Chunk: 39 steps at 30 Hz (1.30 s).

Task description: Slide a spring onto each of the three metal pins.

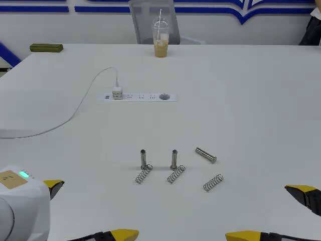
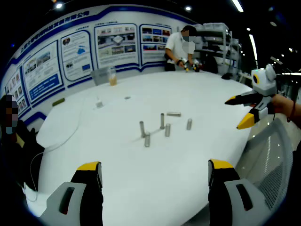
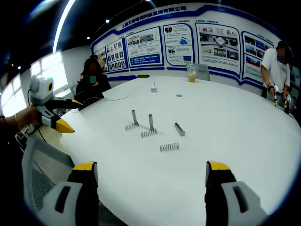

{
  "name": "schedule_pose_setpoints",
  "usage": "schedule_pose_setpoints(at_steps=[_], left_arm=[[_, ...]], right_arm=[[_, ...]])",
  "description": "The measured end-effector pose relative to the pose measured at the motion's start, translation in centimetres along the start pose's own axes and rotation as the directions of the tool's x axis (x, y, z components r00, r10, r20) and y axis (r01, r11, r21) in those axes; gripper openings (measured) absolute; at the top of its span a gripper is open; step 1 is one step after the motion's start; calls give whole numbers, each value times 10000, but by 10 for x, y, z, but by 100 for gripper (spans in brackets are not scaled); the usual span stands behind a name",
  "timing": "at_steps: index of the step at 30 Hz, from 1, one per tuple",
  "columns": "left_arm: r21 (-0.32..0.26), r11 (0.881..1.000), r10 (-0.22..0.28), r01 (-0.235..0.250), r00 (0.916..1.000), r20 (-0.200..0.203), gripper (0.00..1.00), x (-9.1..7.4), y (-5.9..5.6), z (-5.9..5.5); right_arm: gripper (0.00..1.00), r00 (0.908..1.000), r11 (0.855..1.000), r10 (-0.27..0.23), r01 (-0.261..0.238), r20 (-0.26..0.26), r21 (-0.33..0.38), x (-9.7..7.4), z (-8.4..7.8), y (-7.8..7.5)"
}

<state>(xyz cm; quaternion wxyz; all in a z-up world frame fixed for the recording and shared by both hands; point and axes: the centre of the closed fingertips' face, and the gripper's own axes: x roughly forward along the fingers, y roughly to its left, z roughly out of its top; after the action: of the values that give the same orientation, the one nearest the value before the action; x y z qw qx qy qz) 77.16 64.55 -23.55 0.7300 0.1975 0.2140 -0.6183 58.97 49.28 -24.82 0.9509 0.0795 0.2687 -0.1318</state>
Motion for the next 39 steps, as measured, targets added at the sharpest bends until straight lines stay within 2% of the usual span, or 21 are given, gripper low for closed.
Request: schedule_pose_setpoints(at_steps=[39], left_arm=[[-125,9998,-128,129,9999,117,94,4,-1,3]], right_arm=[[94,10000,9999,32,-32,47,100,3,0,-1]])
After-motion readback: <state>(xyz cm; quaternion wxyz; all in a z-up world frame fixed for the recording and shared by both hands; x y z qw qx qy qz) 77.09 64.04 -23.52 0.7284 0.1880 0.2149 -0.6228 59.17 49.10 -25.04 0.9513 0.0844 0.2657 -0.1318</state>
